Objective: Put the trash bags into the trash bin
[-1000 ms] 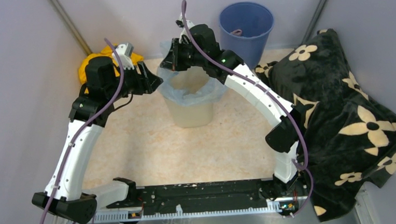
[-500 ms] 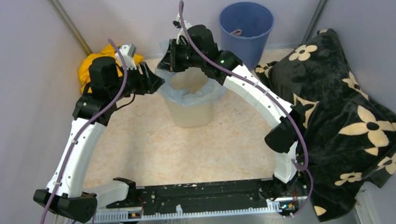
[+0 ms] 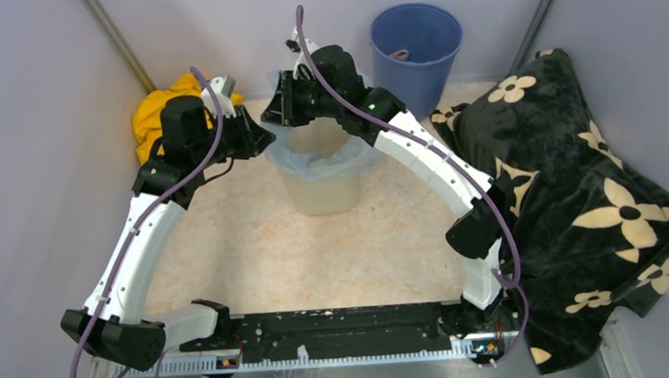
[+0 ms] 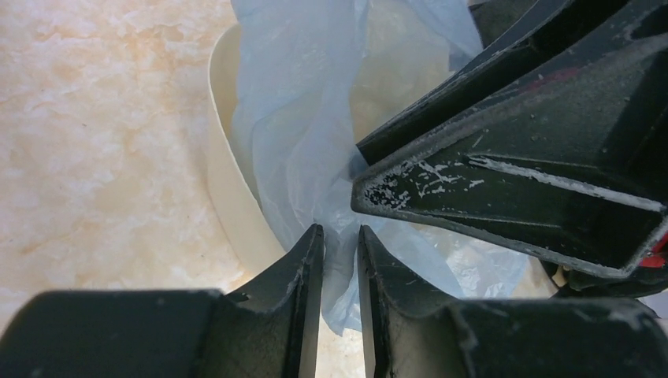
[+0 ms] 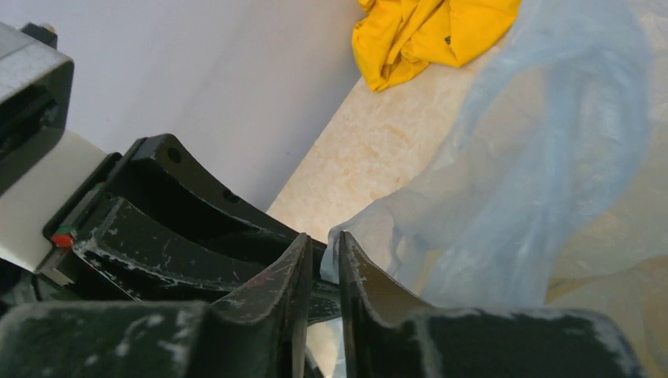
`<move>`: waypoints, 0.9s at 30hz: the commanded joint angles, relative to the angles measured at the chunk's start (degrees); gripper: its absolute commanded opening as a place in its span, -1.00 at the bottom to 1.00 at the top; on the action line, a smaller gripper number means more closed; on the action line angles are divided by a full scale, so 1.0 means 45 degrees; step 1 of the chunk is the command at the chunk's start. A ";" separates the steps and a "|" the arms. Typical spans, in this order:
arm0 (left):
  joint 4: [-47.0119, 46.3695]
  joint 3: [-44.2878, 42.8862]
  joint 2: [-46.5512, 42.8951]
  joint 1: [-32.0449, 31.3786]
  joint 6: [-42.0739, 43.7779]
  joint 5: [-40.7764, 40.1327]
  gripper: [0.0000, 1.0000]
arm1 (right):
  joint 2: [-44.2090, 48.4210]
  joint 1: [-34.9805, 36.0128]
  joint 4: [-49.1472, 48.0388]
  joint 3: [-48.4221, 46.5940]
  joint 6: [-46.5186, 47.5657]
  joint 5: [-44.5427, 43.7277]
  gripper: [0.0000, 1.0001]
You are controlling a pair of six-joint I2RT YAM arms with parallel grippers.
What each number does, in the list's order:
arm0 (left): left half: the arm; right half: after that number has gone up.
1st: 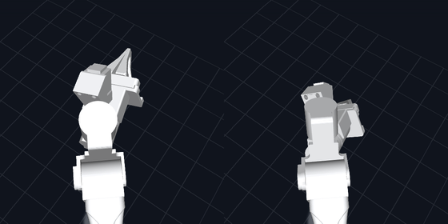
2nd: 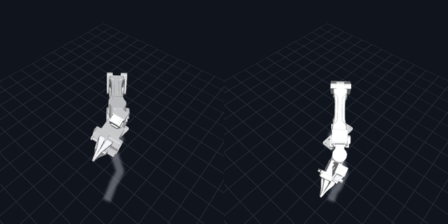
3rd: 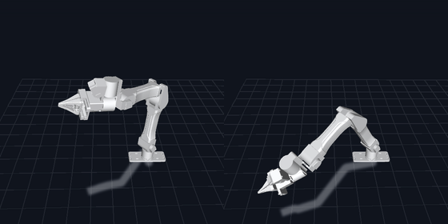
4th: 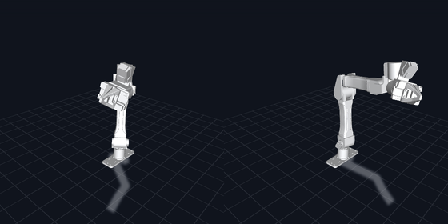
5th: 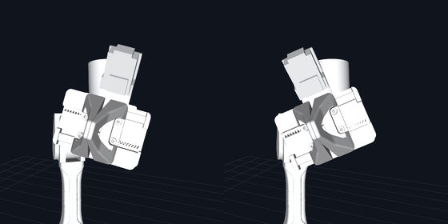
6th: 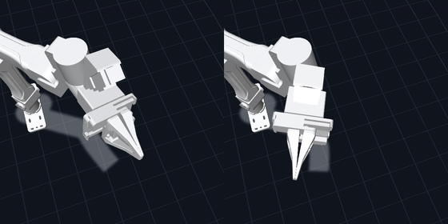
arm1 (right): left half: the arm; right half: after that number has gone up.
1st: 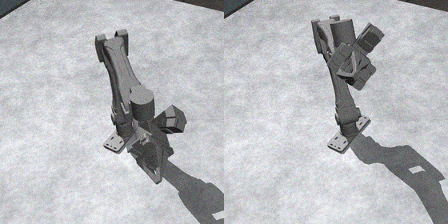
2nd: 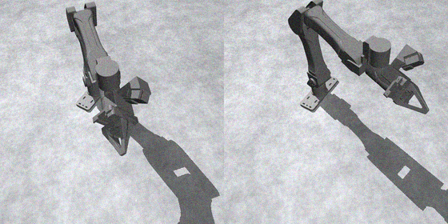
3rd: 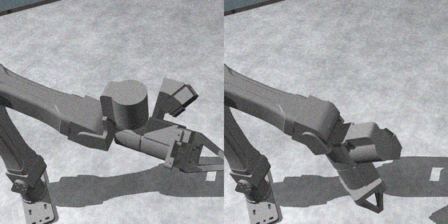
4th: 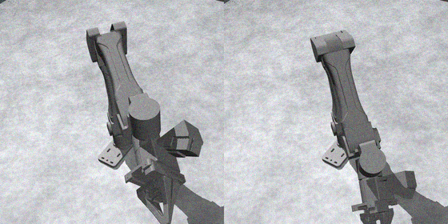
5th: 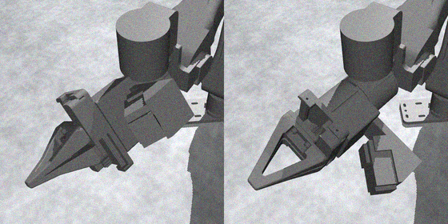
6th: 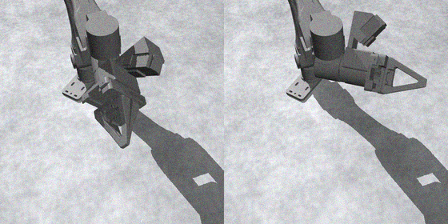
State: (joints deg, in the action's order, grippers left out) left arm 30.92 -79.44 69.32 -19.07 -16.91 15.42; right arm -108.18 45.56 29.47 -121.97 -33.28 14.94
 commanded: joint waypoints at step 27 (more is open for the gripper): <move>-0.1827 0.2227 -0.1834 0.0058 -0.0214 -0.1824 -0.42 | 0.9523 -0.6078 -0.2419 1.2114 -0.1196 -0.0521 0.04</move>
State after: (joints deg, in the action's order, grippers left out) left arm 25.30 -69.73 62.67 -19.07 -17.76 9.32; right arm -66.39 21.63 26.02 -72.05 -34.74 6.39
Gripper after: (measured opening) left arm 0.286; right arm 0.516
